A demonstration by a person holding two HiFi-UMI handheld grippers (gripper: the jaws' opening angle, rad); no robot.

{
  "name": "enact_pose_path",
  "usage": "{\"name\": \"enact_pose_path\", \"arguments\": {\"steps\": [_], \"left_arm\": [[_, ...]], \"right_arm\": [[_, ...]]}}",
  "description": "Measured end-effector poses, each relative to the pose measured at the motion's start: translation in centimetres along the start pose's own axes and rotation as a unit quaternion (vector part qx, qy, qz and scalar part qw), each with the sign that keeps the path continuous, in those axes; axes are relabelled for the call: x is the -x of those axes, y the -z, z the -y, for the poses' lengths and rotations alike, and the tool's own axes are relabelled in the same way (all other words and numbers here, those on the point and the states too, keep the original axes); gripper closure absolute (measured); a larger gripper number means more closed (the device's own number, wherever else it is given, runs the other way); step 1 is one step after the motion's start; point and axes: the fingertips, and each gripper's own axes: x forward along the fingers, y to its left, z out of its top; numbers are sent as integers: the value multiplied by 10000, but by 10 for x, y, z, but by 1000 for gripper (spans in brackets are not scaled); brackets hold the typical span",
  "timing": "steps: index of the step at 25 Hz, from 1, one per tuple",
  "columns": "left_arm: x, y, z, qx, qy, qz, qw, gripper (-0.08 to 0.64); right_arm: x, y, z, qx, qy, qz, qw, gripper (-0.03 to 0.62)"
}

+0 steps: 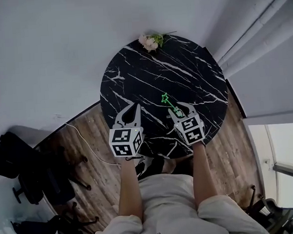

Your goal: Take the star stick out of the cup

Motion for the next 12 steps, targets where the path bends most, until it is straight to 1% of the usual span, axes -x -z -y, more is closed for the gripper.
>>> {"name": "enact_pose_path", "arguments": {"steps": [2, 6, 9, 12], "left_arm": [[-1, 5, -2, -14, 49, -72, 10000, 537], [0, 6, -6, -120, 132, -155, 9997, 537], [0, 3, -14, -170, 146, -139, 9997, 537], [-1, 3, -19, -208, 179, -164, 9995, 537]], "right_arm": [[-6, 1, 1, 126, 117, -20, 9999, 454], [-18, 6, 1, 499, 235, -269, 9981, 456], [-27, 8, 3, 550, 326, -370, 9973, 460], [-29, 8, 5, 506, 398, -395, 9971, 483]]}}
